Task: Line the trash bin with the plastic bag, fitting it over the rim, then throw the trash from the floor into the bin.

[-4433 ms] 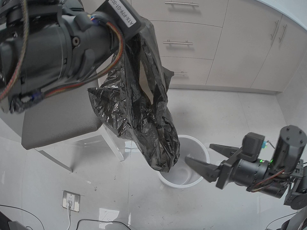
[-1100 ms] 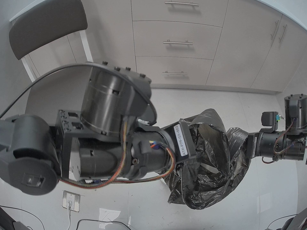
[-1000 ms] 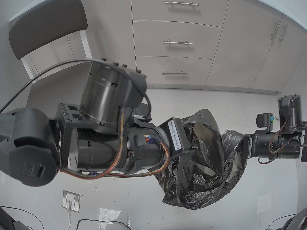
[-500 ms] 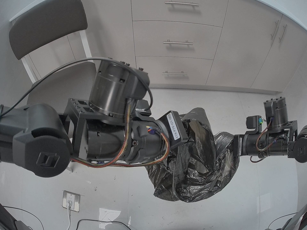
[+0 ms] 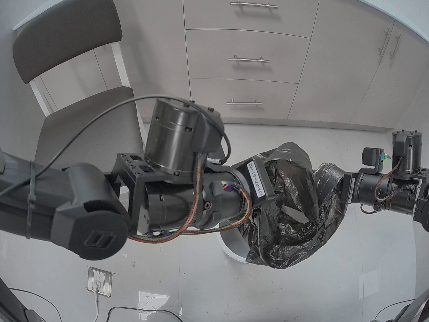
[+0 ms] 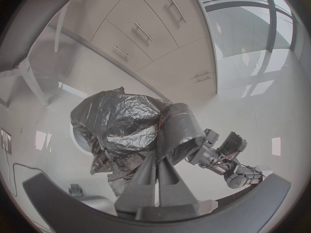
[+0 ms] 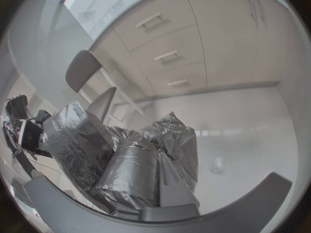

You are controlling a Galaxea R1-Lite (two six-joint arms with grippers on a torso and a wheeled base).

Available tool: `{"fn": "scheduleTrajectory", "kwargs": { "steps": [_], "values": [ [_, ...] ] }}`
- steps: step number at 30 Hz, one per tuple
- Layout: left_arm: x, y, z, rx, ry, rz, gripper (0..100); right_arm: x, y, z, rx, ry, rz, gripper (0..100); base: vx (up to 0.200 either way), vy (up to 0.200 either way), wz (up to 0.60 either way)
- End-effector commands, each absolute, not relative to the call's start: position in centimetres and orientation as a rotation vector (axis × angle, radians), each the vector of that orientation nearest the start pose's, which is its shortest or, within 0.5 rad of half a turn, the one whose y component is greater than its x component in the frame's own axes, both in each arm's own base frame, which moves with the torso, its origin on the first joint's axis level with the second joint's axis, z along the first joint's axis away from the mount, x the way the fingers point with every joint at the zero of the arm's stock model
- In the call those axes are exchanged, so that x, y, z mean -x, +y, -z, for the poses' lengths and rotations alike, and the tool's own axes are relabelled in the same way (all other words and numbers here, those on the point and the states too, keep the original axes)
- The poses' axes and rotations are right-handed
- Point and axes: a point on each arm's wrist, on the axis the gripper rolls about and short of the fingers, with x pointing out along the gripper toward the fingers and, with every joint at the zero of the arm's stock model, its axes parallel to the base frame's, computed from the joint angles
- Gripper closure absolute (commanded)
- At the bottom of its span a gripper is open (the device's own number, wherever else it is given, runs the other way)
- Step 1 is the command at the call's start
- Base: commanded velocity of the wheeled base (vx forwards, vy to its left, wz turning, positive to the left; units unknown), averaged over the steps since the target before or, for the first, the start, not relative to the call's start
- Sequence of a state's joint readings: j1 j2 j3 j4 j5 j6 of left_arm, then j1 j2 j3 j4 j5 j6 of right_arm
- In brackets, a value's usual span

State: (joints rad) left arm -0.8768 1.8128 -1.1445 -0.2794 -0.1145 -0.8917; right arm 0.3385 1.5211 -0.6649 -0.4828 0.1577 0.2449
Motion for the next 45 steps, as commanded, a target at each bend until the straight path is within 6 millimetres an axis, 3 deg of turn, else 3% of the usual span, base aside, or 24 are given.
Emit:
{"fn": "scheduleTrajectory", "kwargs": {
  "steps": [1,17,38,41,45],
  "values": [
    [-23.5,-28.3,-16.9,0.611,0.774,0.731,100,-22.7,8.5,-16.0,-0.124,0.350,-0.453,100,0.000,0.000,0.00],
    [-25.1,-28.0,-14.6,0.548,0.762,0.698,100,-23.6,9.4,-12.7,-0.046,0.352,-0.465,100,0.000,0.000,0.00],
    [-28.1,-26.4,-12.2,0.532,0.744,0.620,100,-25.5,11.4,-6.8,-0.034,0.177,-0.464,100,0.000,0.000,0.00],
    [-28.4,-26.3,-11.8,0.532,0.744,0.612,100,-25.5,11.7,-5.5,-0.022,0.225,-0.468,100,0.000,0.000,0.00],
    [-28.6,-26.0,-11.0,0.534,0.744,0.602,100,-25.3,12.0,-5.4,-0.022,0.232,-0.482,100,0.000,0.000,0.00]
  ]
}}
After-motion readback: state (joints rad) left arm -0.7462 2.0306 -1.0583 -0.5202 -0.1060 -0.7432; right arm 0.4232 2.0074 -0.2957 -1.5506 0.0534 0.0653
